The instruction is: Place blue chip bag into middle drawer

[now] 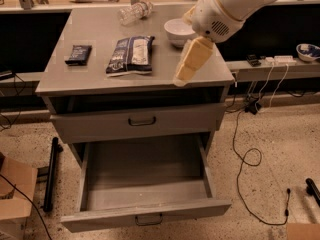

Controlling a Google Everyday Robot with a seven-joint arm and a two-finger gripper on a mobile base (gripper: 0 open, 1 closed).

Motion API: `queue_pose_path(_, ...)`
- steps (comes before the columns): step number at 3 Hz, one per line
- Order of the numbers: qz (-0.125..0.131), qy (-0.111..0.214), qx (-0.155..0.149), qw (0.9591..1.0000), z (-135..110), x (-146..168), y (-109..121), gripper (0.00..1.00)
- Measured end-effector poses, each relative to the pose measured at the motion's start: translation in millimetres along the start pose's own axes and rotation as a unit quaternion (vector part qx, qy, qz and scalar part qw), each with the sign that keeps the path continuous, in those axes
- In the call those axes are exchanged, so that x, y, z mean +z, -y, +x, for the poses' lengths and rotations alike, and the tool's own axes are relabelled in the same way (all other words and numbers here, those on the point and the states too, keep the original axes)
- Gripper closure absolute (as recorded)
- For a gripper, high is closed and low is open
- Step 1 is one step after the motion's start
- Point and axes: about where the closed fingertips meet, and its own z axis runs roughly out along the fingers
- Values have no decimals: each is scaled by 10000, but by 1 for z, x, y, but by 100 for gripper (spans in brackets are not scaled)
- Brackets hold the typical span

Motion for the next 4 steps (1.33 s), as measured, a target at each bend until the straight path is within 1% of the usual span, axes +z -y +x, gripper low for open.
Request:
queue_pose_path(1,-36,230,106,9997,1,15,-1,0)
queue_pose_path(2,-145,769,164,9968,-14,56,14,0)
queue_pose_path(3,-288,1248,246,9915,-24,97,36,0)
queue_pose_path(4,-463,1649,309,9847,-30,136,58,0)
